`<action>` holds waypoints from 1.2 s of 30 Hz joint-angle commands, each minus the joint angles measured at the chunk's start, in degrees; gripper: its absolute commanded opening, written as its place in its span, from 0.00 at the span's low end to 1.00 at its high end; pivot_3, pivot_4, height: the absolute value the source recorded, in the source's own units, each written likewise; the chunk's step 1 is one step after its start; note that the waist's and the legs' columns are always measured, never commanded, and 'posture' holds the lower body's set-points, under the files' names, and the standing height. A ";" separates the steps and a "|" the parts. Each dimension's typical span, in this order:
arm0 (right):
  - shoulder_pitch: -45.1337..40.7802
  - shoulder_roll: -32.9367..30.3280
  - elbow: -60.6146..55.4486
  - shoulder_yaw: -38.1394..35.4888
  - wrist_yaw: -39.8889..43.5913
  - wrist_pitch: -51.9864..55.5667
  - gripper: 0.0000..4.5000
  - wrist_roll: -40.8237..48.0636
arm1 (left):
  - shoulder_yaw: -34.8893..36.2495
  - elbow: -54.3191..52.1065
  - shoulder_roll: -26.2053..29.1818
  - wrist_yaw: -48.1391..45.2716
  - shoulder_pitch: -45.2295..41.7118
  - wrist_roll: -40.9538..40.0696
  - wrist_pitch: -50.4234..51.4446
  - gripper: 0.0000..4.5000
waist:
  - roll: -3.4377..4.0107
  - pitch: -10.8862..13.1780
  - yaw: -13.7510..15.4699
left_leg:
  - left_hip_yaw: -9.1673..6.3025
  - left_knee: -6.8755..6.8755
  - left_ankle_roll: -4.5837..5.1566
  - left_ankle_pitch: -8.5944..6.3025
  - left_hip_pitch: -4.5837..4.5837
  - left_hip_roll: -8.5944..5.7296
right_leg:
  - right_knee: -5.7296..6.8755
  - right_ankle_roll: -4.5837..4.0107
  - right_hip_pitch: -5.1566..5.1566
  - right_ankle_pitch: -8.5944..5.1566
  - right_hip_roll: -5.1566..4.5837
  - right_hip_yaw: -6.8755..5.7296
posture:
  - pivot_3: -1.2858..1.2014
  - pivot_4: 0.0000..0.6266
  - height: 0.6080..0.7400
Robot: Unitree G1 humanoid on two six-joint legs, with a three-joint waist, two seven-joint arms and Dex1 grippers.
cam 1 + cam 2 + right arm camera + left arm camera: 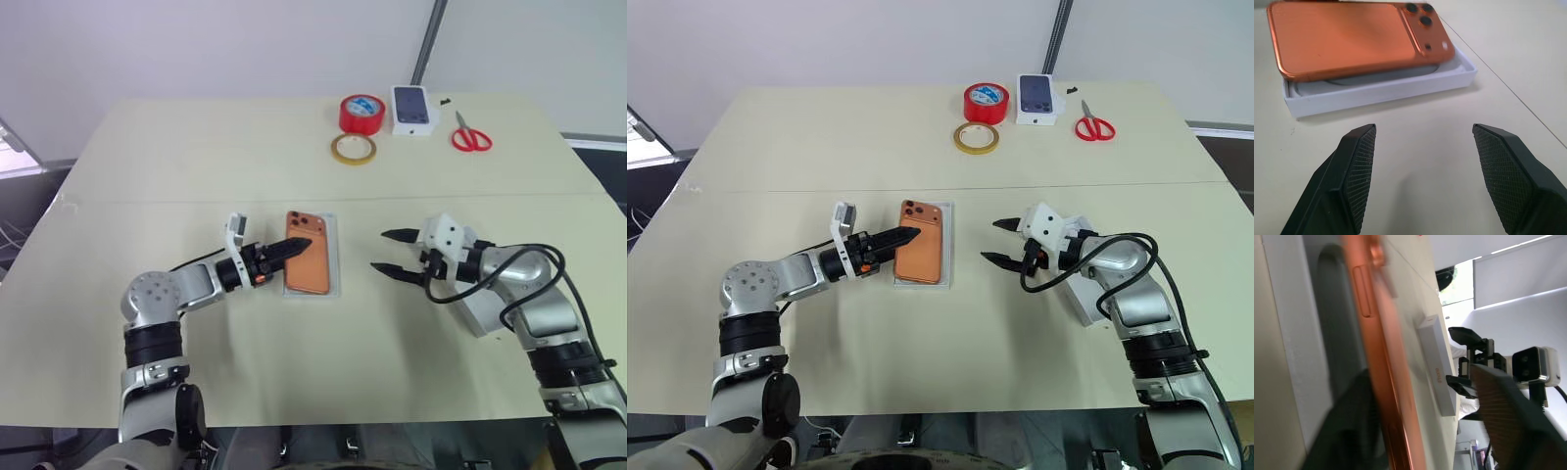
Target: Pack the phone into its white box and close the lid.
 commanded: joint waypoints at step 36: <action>-5.55 8.11 7.07 8.57 -9.62 -5.40 0.00 -12.01 | -30.13 -4.35 17.36 -14.53 3.32 33.14 -40.67 0.01 | 0.03 0.00 0.02 | 0.01 -0.06 0.01 0.00 -0.04 0.00 | -0.08 -0.02 -0.05 0.00 -0.02 0.00 | 0.52 0.24 1.00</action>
